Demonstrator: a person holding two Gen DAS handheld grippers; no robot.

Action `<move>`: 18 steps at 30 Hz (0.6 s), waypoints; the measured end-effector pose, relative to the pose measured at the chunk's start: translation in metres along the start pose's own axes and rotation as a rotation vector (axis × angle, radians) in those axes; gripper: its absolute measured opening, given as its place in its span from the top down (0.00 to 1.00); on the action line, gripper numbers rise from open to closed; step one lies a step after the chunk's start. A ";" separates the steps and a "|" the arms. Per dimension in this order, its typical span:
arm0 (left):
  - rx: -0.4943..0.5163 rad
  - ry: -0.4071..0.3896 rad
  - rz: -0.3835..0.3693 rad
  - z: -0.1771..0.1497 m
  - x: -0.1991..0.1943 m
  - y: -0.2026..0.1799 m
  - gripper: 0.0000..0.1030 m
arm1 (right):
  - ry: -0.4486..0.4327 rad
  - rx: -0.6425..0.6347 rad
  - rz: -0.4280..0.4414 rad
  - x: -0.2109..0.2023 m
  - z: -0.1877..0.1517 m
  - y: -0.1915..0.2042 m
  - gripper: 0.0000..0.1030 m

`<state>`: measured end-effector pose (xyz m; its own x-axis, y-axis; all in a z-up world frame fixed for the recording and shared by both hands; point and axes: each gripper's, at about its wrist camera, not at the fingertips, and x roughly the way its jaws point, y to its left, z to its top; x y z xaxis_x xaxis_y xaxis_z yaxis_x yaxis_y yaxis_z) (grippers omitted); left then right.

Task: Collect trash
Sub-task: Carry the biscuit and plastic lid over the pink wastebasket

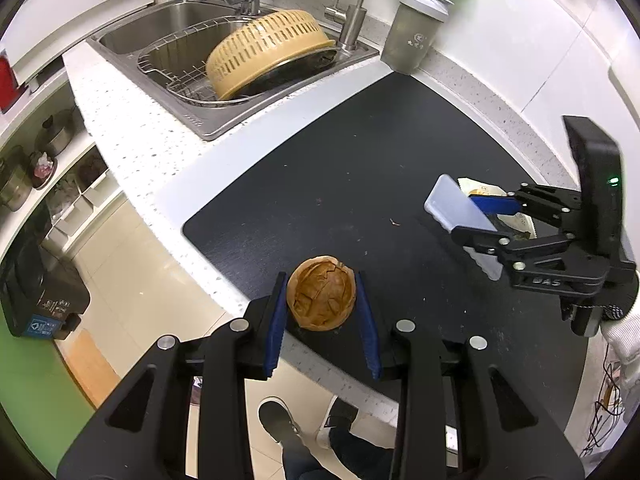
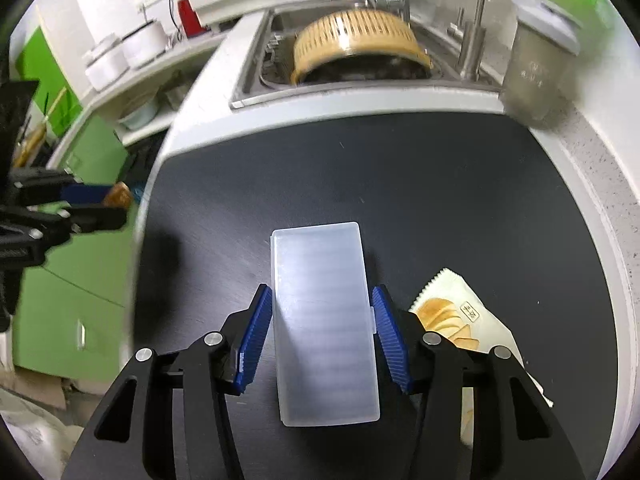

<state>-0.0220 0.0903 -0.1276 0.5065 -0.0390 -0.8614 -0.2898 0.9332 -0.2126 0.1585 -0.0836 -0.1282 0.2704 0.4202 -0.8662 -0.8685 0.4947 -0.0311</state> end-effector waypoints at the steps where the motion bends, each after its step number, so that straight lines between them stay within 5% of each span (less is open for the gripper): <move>1: -0.007 -0.004 0.001 -0.002 -0.004 0.003 0.68 | -0.013 0.004 0.010 -0.005 0.002 0.006 0.51; 10: -0.115 -0.046 0.078 -0.047 -0.059 0.059 0.68 | -0.090 -0.081 0.148 -0.027 0.034 0.105 0.51; 18: -0.312 -0.050 0.173 -0.121 -0.097 0.149 0.68 | -0.003 -0.218 0.293 0.028 0.052 0.223 0.51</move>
<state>-0.2125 0.1902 -0.1316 0.4650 0.1343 -0.8751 -0.6049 0.7699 -0.2033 -0.0058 0.0784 -0.1337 -0.0025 0.5226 -0.8526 -0.9773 0.1792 0.1127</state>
